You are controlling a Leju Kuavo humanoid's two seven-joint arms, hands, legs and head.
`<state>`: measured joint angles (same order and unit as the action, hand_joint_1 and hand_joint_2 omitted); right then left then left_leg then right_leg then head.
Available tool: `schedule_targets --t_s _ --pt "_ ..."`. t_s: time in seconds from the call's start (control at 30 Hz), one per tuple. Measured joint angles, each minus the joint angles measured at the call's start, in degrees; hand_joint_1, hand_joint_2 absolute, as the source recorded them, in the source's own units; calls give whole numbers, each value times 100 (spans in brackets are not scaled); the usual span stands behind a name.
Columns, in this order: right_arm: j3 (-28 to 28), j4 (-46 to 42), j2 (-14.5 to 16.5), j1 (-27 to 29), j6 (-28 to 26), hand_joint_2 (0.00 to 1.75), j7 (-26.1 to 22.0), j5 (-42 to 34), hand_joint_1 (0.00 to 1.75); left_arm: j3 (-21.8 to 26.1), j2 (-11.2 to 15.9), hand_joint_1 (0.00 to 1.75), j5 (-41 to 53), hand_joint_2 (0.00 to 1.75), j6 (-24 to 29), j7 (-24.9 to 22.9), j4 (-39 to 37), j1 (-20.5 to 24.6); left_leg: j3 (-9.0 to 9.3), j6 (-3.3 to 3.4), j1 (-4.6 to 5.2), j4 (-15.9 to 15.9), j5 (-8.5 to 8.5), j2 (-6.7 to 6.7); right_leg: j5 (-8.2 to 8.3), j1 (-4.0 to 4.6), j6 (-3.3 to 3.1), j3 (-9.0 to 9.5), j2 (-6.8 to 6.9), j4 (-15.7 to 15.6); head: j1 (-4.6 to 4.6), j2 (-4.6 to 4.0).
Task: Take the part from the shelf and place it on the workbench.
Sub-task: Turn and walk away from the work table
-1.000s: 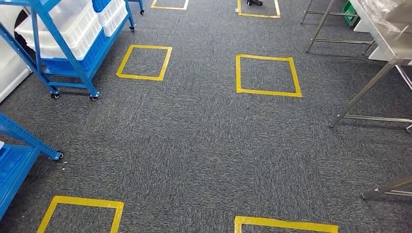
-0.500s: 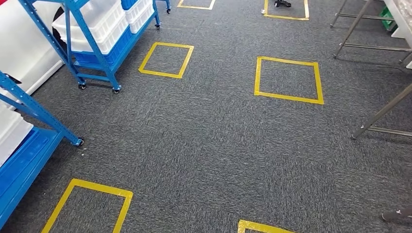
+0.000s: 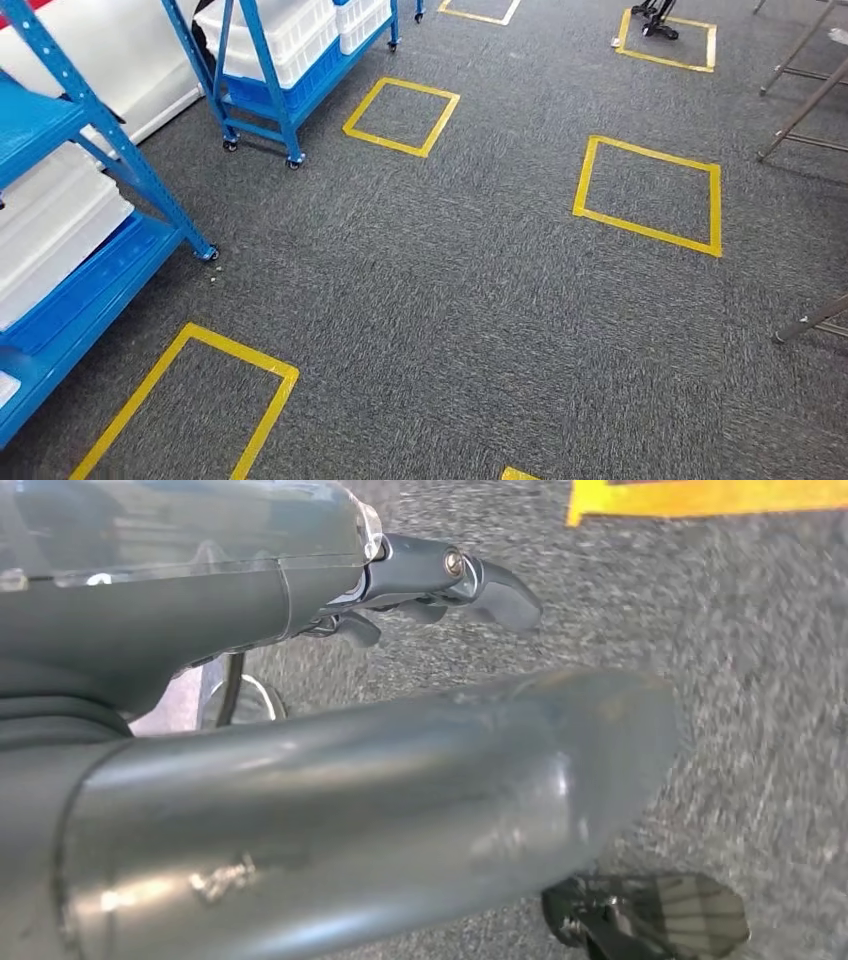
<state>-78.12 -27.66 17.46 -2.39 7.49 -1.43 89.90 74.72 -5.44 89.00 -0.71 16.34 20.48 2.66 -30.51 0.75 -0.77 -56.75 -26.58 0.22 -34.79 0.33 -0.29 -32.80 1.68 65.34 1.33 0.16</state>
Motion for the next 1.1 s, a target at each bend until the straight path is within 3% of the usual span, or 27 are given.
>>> schedule_targets --t_s 0.07,0.1,0.13,0.17,0.23,0.3,0.37,0.43,0.5,0.57,0.6,0.63,0.67,0.73,0.77,0.8,0.87,0.9,0.97,1.03,1.07,1.1 --pt "0 27 -36 2 -6 0 -1 0 0 12 1 0 -22 0 1 0 0 26 -31 10 -1 -8 18 -126 -245 -66 48 -305 -111 624 3 0" --pt "-1 37 -52 2 -10 0 -2 0 0 19 1 0 -31 0 1 1 0 31 -38 2 -6 -15 22 -200 -216 -97 68 -359 -130 724 3 -1" --pt "-1 44 -65 1 -13 0 -3 0 0 25 0 0 -38 0 1 1 0 32 -41 -12 -15 -26 23 -277 -82 -128 87 -316 -147 620 4 0" --pt "-2 49 -75 0 -14 0 -3 0 0 31 -2 0 -43 0 1 1 0 33 -42 -32 -29 -43 19 -354 133 -162 106 -176 -193 314 4 -1" --pt "-1 63 -89 3 -14 0 -4 0 0 40 -3 0 -44 0 2 2 0 42 -71 -107 -50 -92 6 -493 431 -207 127 131 -449 -356 9 -1" --pt "1 76 -97 -1 -14 0 -5 0 0 49 -3 0 -49 0 4 3 0 54 -128 -205 -62 -116 21 -607 478 -192 87 232 -610 -620 12 -1" --pt "2 81 -105 -19 -14 0 -5 0 0 62 -3 0 -55 0 5 5 0 48 -172 -294 -86 -95 52 -709 501 -162 -8 225 -501 -642 13 -1" --pt "1 82 -110 -26 -14 0 -6 0 0 75 -10 0 -57 0 4 5 -1 34 -250 -333 -95 -236 -52 -536 531 -154 -118 240 -360 -688 -9 0" --pt "1 83 -112 -13 -14 0 -8 0 0 80 -17 0 -57 0 3 5 -2 46 -512 -335 -83 -833 -407 -209 543 -116 -202 235 -198 -709 -46 0" --pt "1 85 -113 -1 -16 0 -9 0 0 83 -18 0 -60 0 3 5 -2 62 -835 -333 -79 -1583 -744 -92 535 -55 -239 213 -20 -699 -60 -1" --pt "1 86 -115 -1 -22 0 -13 0 0 87 -18 0 -66 0 3 6 -2 59 -890 -324 -77 -1752 -777 -79 529 -30 -249 206 65 -692 -60 -1" --pt "1 87 -117 -4 -34 0 -21 0 0 94 -18 0 -74 0 3 9 -2 52 -827 -308 -70 -1685 -700 -61 522 -10 -259 202 143 -684 -60 -1" --pt "1 90 -119 -9 -51 0 -31 0 0 103 -18 0 -85 0 3 14 -2 46 -652 -281 -56 -1397 -538 -19 515 6 -263 207 214 -676 -61 -1" --pt "1 102 -123 -17 -82 0 -51 0 0 114 -16 0 -105 0 3 28 -1 55 -218 -201 5 -614 -238 229 495 33 -253 228 345 -661 -60 1" --pt "1 108 -128 -20 -91 0 -57 0 0 115 -14 0 -114 0 3 37 -1 67 -85 -160 42 -345 -164 334 488 43 -235 236 402 -655 -59 1" --pt "1 112 -133 -26 -94 0 -61 0 0 117 -12 0 -121 0 3 44 -1 75 -32 -127 75 -211 -145 401 482 47 -214 242 455 -652 -57 1" --pt "1 116 -145 -51 -95 0 -64 0 0 124 -7 0 -134 0 2 51 -1 72 -45 -76 96 -149 -125 309 482 46 -166 263 562 -662 -58 1" --pt "1 117 -156 -63 -95 0 -64 0 0 128 -6 0 -140 0 1 51 -1 64 -30 -52 82 -111 -93 248 463 37 -134 274 545 -650 -56 1" --pt "0 125 -181 -65 -95 0 -66 0 0 133 -8 0 -147 0 -6 48 -2 68 -11 11 40 -31 -16 122 266 11 -62 174 275 -395 -43 0" --pt "-2 137 -211 -51 -95 0 -67 0 0 134 -10 0 -156 0 -11 46 -2 89 -37 47 23 -12 29 -3 -109 -40 -6 -147 -54 274 -31 -1" --pt "-4 141 -226 -48 -95 0 -67 0 0 134 -11 0 -159 0 -11 46 -2 95 -57 50 22 -15 37 -71 -250 -62 12 -317 -115 619 -29 0" --pt "-4 146 -243 -47 -94 0 -67 0 0 136 -13 0 -162 0 -10 45 -2 95 -69 45 20 -20 44 -142 -293 -82 29 -424 -137 830 -29 0"
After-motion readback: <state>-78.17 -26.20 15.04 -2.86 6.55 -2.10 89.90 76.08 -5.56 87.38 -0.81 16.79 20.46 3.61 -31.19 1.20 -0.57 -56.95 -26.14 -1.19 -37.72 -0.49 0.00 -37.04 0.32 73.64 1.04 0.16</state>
